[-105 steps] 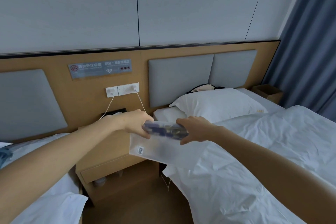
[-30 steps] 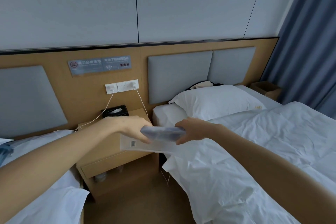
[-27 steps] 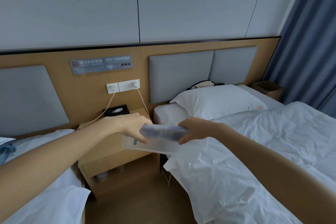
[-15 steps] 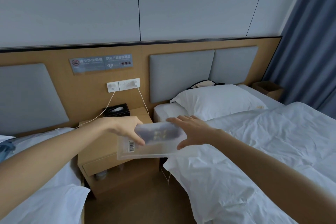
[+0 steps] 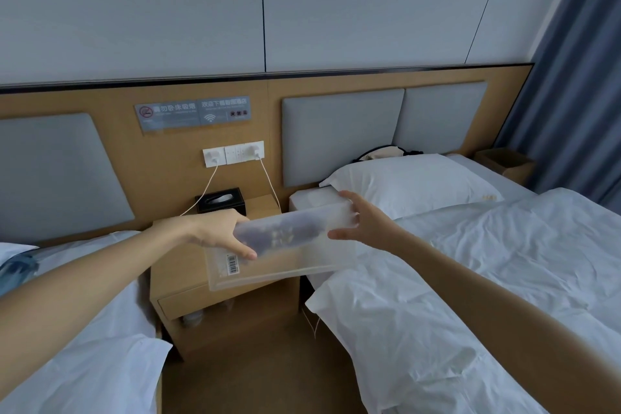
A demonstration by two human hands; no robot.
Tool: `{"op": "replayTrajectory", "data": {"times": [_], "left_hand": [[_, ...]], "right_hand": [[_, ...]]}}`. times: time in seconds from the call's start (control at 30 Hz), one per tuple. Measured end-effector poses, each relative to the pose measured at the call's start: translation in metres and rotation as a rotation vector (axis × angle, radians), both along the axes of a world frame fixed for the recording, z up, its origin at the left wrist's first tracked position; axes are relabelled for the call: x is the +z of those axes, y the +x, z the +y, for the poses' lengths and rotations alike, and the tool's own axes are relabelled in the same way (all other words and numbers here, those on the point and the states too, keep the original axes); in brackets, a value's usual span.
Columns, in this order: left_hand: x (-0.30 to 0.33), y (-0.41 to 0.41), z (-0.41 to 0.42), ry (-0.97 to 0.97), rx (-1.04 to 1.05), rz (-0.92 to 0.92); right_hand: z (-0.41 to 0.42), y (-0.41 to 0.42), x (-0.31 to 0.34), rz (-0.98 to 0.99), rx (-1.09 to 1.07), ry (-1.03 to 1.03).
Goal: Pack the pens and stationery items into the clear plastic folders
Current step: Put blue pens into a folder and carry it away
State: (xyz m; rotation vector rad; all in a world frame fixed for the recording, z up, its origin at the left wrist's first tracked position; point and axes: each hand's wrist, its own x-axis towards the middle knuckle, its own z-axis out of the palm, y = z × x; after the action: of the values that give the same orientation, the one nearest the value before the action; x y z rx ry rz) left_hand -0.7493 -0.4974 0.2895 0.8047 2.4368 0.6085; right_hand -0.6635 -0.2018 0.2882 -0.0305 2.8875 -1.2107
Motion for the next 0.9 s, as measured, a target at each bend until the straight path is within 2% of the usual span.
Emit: {"op": "replayTrajectory", "data": {"times": [0.13,0.27,0.4,0.6,0.73,0.9], "left_hand": [[0.007,0.002,-0.001,0.059,0.002,-0.041],[0.019,0.003,-0.001,0.252,0.045,-0.041],[0.012,0.000,-0.011,0.560,0.234,-0.095],[-0.009,0.007,0.005,1.017,0.616,-0.084],[-0.012,0.020,0.024,1.066,0.681,-0.081],[-0.013,0.021,0.025,1.067,0.658,-0.114]], "right_hand": [[-0.002,-0.003,0.003,-0.026,-0.020,-0.153],[0.004,-0.007,0.002,-0.008,-0.061,-0.296],[0.011,-0.011,-0.001,0.026,-0.123,-0.375],[0.008,-0.013,0.002,0.096,-0.189,-0.512],[0.007,-0.009,0.006,0.115,-0.173,-0.559],[0.012,-0.005,0.007,0.058,-0.095,-0.544]]}}
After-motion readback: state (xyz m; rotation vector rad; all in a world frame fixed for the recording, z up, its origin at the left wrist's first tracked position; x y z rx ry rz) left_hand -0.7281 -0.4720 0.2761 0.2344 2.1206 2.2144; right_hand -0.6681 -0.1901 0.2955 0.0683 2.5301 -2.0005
